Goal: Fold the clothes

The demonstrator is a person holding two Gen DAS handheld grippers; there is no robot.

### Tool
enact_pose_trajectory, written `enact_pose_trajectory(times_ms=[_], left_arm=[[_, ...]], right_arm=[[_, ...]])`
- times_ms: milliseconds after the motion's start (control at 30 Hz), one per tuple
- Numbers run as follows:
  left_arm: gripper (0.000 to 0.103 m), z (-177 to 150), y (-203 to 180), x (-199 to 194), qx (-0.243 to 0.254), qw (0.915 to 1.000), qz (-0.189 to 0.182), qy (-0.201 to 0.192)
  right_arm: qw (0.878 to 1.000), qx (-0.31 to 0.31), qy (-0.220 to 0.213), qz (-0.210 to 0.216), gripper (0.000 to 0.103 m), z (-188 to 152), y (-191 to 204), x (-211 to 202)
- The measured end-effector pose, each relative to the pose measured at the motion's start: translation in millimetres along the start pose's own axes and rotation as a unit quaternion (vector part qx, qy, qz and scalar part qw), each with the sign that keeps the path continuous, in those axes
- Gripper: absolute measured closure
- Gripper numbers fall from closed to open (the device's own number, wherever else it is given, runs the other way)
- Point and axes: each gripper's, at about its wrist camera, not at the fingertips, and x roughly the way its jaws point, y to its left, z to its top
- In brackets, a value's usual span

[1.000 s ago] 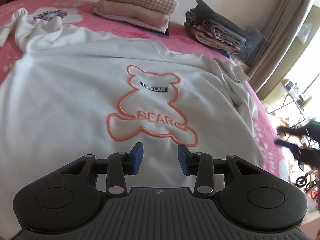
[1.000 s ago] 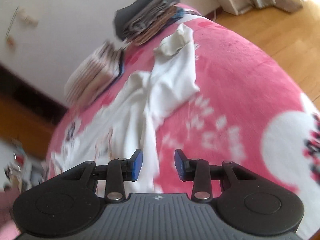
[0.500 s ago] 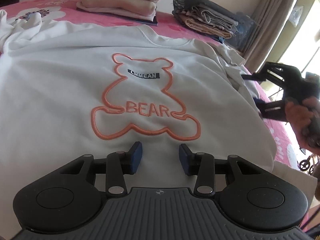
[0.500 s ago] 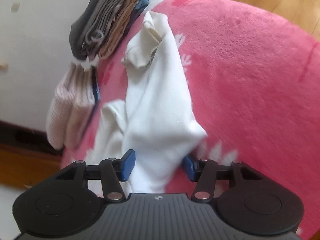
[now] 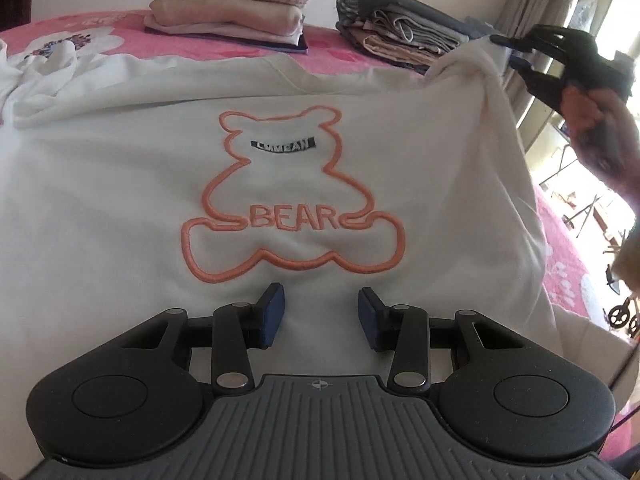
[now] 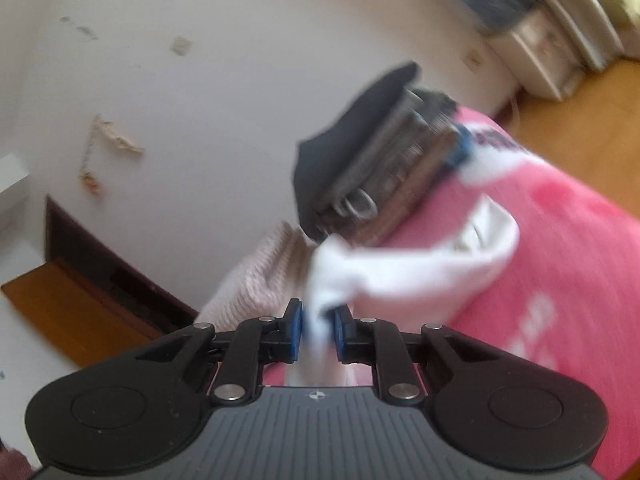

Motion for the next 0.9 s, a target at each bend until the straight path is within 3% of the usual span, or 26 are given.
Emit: enact_pose_trajectory(times_ms=[167,333,533,667,733,900], left_arm=[[0.062,0,0,2,0.007,1.0,0.002,-0.004],[0.062,1,0,3,0.006,1.0,-0.001,-0.005],[0.062,3,2,1,-0.003,1.0,-0.004,-0.002],[0.062,3,0,-2,-0.003,1.0,-0.002,0.001],[0.062,3,0,-5,-0.005,1.0,-0.001,0.003],[0.062,1,-1,-12,-0.001,1.0,-0.003,0.002]], right_arm=[[0.998,0.04,-0.017,-0.043,0.086,20,-42,23],[0.987,0.072,0.027,-0.138,0.084,13,-80,18],[0.987,0.113,0.05,-0.1,0.08,-9,-69,-73],[0.973,0.136,0.142,-0.123,0.073,-48,-39,-124],[0.963,0.135,0.192,-0.132,0.059,-72,-23,-143],[0.947,0.052,0.262,-0.177,0.048,-126,22,-163]])
